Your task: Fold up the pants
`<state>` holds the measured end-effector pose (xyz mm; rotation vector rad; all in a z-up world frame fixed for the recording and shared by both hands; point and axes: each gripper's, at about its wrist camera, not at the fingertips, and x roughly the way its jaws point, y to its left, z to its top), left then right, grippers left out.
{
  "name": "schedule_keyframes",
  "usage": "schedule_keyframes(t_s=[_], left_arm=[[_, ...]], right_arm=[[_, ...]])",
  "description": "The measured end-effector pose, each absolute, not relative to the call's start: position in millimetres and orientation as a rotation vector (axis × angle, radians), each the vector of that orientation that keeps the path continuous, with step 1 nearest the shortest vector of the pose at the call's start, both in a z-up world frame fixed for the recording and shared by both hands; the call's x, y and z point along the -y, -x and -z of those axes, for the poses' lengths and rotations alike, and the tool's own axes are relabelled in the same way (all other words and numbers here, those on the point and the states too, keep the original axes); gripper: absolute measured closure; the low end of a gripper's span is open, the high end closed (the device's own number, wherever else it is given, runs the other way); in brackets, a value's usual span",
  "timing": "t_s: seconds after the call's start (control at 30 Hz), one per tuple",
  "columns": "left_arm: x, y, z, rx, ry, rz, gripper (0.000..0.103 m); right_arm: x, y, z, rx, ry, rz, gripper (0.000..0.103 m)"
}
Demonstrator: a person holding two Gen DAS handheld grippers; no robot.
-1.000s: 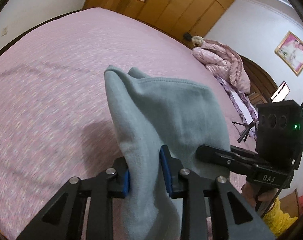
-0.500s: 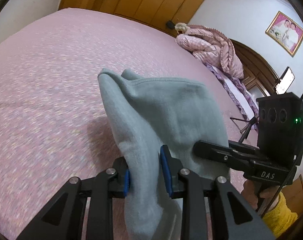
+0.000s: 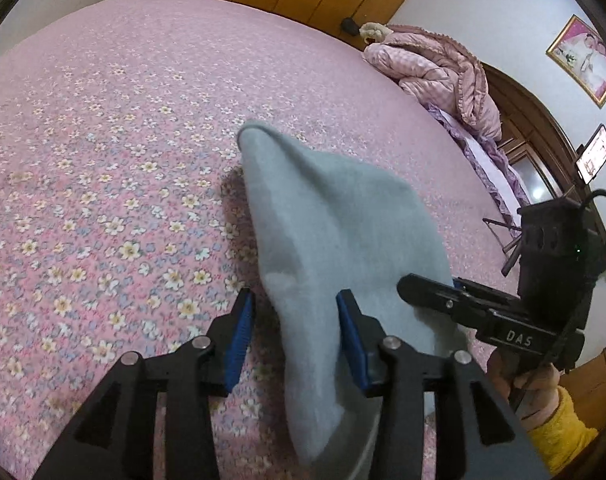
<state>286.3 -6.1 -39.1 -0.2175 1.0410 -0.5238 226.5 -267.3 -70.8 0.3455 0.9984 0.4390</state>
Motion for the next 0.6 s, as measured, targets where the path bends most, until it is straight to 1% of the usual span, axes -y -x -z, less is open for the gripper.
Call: schedule_keyframes(t_s=[0.07, 0.1, 0.17, 0.23, 0.3, 0.33, 0.37, 0.4, 0.5, 0.53, 0.6], left_arm=[[4, -280, 28, -1.025, 0.19, 0.509, 0.061], [5, -275, 18, -0.997, 0.168, 0.505, 0.063], [5, -269, 4, -0.957, 0.145, 0.497, 0.064], [9, -268, -10, -0.918, 0.142, 0.491, 0.067], [17, -274, -18, -0.885, 0.134, 0.497, 0.069], [22, -280, -19, -0.885, 0.114, 0.491, 0.071], [29, -289, -18, -0.892, 0.095, 0.485, 0.074], [35, -296, -16, -0.899, 0.09, 0.487, 0.078], [49, -323, -2, -0.931, 0.083, 0.46, 0.079], [51, -330, 5, -0.945, 0.072, 0.441, 0.081], [54, -341, 22, -0.982, 0.038, 0.404, 0.084]], right_arm=[[275, -221, 56, -0.985, -0.306, -0.401, 0.064], [273, -217, 49, -0.967, -0.279, -0.382, 0.064], [277, -207, 34, -0.91, -0.232, -0.346, 0.066], [280, -201, 19, -0.849, -0.233, -0.336, 0.069], [281, -206, 13, -0.822, -0.238, -0.333, 0.074], [281, -212, 13, -0.823, -0.235, -0.327, 0.076], [279, -217, 14, -0.827, -0.235, -0.319, 0.079], [276, -223, 17, -0.832, -0.238, -0.312, 0.08], [265, -241, 30, -0.858, -0.238, -0.276, 0.081], [263, -251, 35, -0.869, -0.23, -0.259, 0.082], [262, -264, 45, -0.899, -0.227, -0.245, 0.088]])
